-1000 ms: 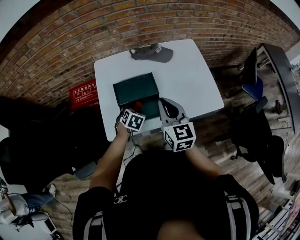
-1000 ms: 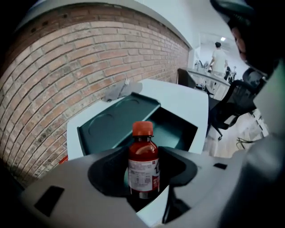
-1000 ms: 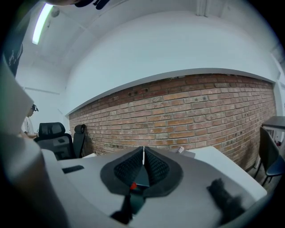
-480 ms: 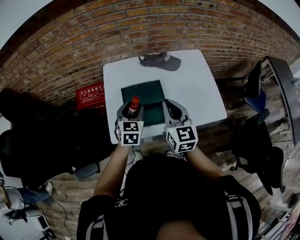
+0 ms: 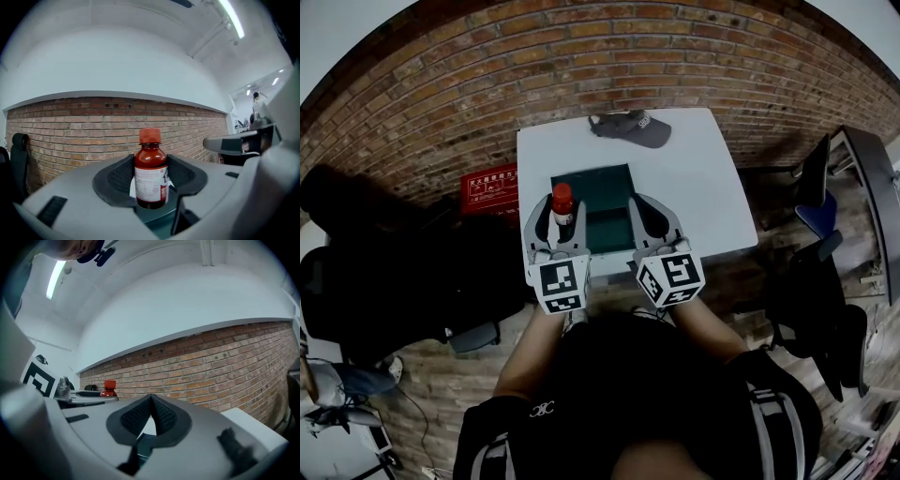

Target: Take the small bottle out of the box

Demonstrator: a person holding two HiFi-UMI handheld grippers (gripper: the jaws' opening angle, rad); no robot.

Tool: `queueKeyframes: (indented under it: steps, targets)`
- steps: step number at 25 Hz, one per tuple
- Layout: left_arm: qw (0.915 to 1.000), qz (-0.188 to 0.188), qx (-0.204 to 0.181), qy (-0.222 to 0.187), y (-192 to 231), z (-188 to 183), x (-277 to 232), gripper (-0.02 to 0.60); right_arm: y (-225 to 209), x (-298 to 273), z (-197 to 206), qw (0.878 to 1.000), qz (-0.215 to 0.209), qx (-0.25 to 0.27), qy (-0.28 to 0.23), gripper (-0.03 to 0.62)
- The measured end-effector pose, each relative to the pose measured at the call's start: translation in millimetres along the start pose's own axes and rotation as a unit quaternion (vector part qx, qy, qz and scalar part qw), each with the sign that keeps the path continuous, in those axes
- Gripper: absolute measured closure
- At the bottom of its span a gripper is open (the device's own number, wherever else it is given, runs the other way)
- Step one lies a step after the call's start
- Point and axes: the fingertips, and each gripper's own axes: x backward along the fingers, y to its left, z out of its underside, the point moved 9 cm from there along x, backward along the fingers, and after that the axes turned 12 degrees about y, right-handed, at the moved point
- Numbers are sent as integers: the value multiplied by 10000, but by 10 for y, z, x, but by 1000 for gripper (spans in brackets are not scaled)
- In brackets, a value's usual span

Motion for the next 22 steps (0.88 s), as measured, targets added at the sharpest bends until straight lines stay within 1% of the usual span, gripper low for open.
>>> queueKeyframes:
  steps: [4, 8, 13, 18, 22]
  targets:
    - [9996, -133, 212, 113, 21, 76, 79, 357, 37, 16, 18, 10000, 2, 63, -33, 565]
    - [9996, -162, 232, 83, 17, 89, 132, 356, 65, 16, 77, 10000, 49, 72, 33, 565]
    - [9997, -88, 233, 79, -14, 70, 169, 356, 111, 19, 48, 9999, -10, 121, -12, 565]
    - [9990, 56, 427, 124, 14, 104, 175, 356, 147, 17, 24, 9999, -19, 119, -38, 565]
    - [9988, 29, 472, 149, 23, 132, 187, 356, 153, 27, 36, 9999, -25, 94, -32, 565]
